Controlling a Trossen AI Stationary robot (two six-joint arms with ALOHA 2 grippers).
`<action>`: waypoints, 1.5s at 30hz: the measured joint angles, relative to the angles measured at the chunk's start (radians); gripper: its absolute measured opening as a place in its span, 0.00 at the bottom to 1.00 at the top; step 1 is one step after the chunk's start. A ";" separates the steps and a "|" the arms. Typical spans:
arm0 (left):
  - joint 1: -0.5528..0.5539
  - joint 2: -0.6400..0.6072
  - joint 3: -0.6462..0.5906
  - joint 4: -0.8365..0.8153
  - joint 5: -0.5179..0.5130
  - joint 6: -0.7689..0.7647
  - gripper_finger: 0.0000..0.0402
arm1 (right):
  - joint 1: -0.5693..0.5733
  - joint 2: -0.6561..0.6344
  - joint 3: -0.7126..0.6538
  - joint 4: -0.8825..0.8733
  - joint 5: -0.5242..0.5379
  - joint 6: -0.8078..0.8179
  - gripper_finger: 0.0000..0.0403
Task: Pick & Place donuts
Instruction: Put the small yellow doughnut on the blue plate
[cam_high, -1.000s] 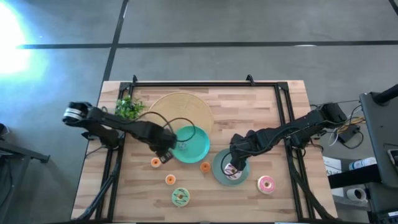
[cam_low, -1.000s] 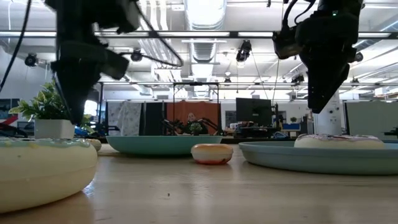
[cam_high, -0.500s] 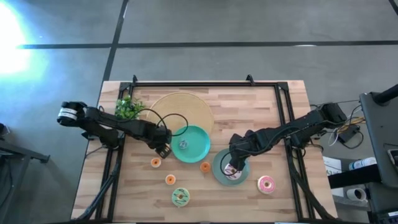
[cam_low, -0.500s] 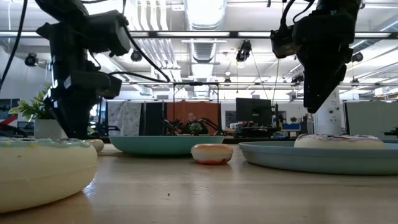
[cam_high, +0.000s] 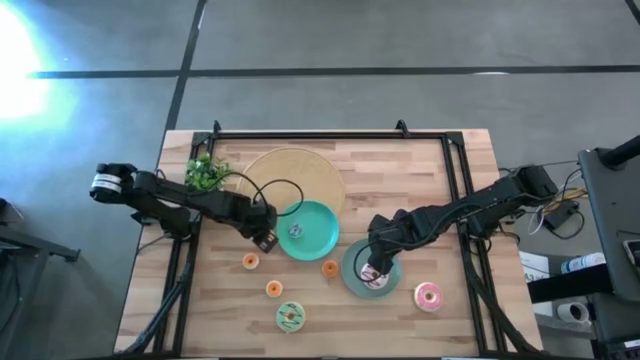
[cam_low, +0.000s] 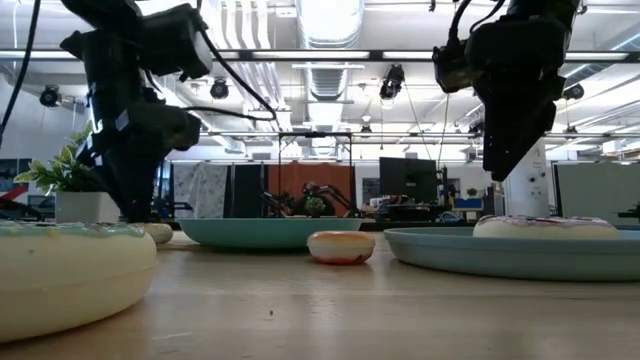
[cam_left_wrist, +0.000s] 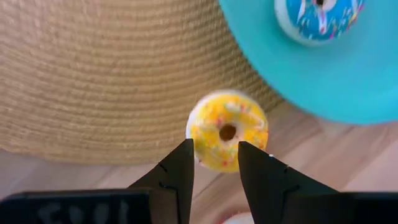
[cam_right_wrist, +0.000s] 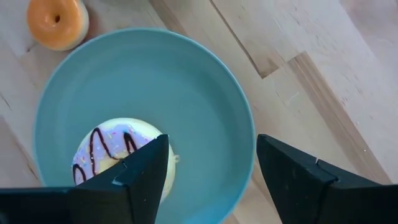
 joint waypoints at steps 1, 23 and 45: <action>0.003 0.000 0.000 0.008 -0.007 0.008 0.25 | 0.000 0.000 0.000 0.000 0.000 0.000 0.58; 0.018 0.047 -0.003 0.107 0.044 0.025 0.02 | 0.000 0.000 -0.001 0.003 0.001 0.002 0.58; -0.017 0.368 0.347 0.157 0.030 0.175 0.00 | 0.000 0.000 -0.003 0.002 -0.001 0.004 0.58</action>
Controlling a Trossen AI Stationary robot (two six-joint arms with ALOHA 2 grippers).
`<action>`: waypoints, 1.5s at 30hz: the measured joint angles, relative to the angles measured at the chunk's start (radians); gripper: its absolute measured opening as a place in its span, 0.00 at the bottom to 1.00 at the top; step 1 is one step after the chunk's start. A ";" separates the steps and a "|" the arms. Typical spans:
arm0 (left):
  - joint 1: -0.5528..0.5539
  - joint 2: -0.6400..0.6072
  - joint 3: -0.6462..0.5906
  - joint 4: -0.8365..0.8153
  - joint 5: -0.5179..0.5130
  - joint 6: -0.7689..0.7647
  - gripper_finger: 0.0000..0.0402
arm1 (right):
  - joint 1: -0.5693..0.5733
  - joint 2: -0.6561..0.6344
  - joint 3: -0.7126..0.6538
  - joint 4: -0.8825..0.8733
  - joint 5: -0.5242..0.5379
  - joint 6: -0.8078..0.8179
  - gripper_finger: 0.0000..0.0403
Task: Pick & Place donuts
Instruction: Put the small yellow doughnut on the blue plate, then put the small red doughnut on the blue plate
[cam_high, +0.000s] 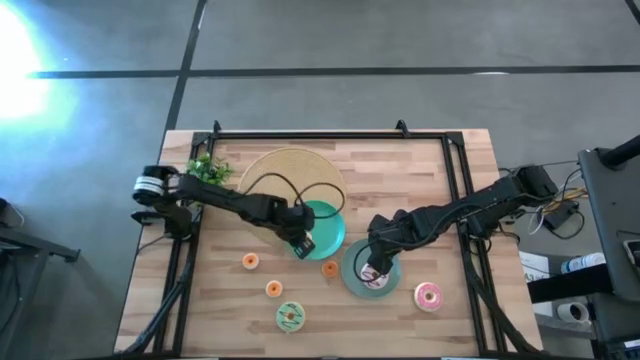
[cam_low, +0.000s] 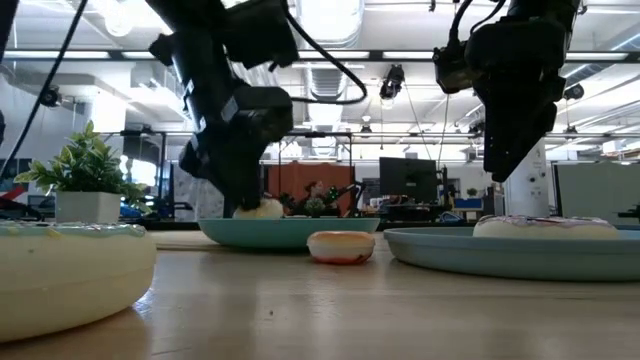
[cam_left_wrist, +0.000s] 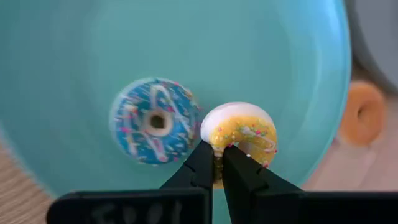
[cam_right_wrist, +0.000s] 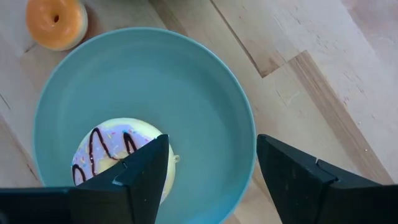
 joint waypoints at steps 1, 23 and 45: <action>-0.003 0.013 0.006 0.001 0.010 0.004 0.00 | 0.000 0.000 0.000 0.000 0.000 0.000 0.58; -0.009 -0.143 0.011 -0.189 -0.037 0.003 0.26 | 0.000 0.000 -0.011 0.000 0.000 -0.041 0.58; -0.554 -0.348 -0.230 -0.286 -0.155 -0.122 0.26 | 0.000 0.000 -0.024 0.001 0.000 -0.042 0.58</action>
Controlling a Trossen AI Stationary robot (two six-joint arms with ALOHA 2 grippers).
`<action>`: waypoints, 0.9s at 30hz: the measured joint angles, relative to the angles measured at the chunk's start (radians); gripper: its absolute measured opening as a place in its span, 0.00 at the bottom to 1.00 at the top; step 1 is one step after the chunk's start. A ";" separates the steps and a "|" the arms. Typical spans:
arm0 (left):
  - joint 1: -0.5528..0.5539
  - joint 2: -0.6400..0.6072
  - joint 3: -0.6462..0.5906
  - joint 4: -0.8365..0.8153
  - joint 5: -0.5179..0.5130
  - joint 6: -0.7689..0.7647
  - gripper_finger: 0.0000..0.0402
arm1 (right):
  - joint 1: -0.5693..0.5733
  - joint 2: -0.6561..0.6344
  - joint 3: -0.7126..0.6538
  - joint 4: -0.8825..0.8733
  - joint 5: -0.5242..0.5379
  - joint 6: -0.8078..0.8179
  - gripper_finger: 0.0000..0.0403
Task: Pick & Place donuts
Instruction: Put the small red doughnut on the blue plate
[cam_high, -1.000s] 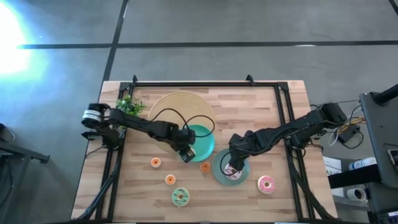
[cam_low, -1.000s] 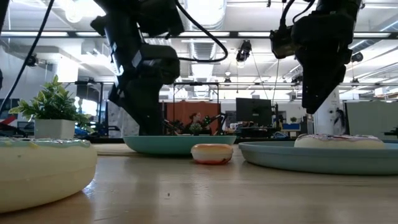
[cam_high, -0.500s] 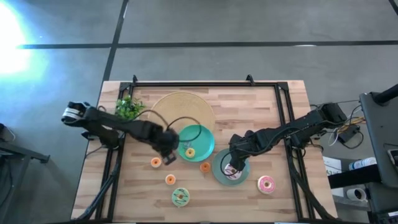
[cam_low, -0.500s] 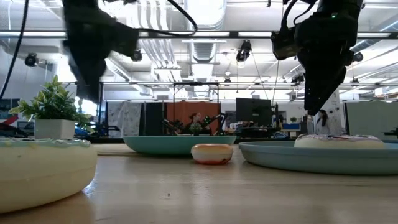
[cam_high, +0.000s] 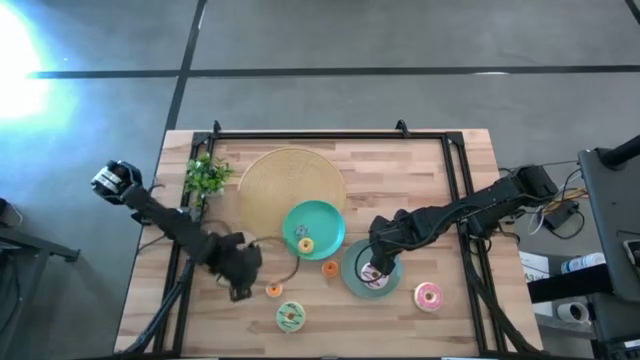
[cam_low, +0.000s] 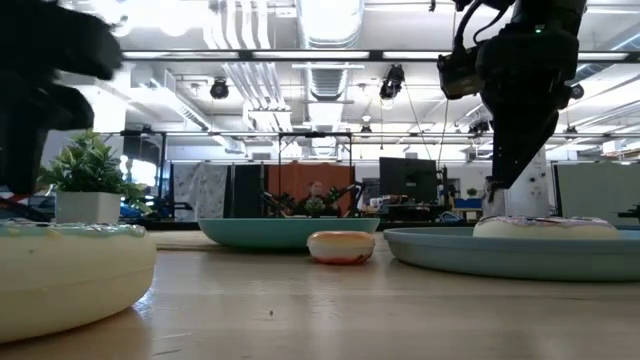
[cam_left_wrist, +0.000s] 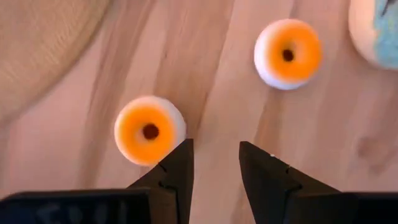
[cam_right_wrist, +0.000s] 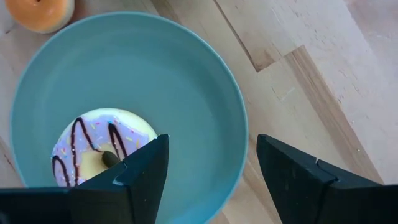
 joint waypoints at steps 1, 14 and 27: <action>-0.037 0.009 -0.003 0.000 -0.061 0.009 0.26 | 0.000 0.000 0.000 0.000 0.000 0.000 0.58; -0.139 0.120 -0.043 0.000 -0.233 -0.074 0.26 | 0.000 0.000 0.000 0.001 0.000 0.001 0.58; -0.122 0.126 -0.131 0.119 -0.307 -0.180 0.26 | 0.000 0.000 0.000 0.003 0.001 0.004 0.58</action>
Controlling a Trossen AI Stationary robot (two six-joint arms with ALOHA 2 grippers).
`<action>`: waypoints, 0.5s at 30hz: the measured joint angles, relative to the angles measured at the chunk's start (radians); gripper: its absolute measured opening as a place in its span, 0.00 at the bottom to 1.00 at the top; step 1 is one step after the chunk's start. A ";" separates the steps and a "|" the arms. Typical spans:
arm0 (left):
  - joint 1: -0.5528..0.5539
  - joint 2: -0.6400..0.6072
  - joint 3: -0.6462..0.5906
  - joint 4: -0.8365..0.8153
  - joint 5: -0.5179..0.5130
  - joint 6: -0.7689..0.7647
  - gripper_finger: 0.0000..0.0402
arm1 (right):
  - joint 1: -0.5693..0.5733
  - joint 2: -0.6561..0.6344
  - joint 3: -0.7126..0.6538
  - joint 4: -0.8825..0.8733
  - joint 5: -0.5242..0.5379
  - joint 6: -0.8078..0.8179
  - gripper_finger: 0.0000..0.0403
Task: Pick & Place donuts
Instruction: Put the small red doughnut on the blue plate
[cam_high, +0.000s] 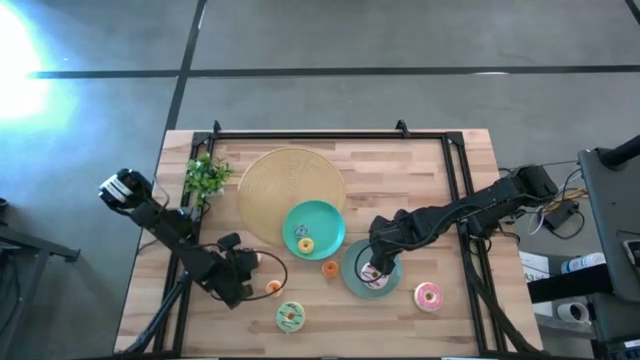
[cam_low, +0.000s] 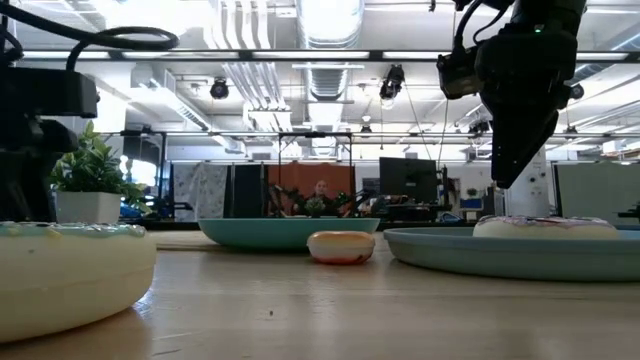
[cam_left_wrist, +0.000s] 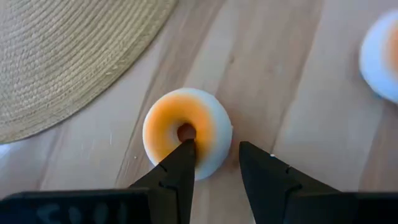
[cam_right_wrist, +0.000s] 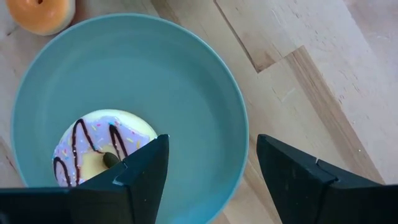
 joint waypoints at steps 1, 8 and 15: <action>0.004 0.000 -0.007 0.010 -0.001 -0.007 0.26 | 0.000 0.000 0.000 0.000 0.000 0.000 0.58; 0.032 -0.004 -0.067 0.121 -0.022 -0.032 0.17 | 0.000 0.000 0.000 0.000 0.000 0.000 0.58; 0.045 -0.010 -0.073 0.129 -0.049 -0.081 0.01 | 0.000 0.000 0.001 0.004 0.001 0.000 0.58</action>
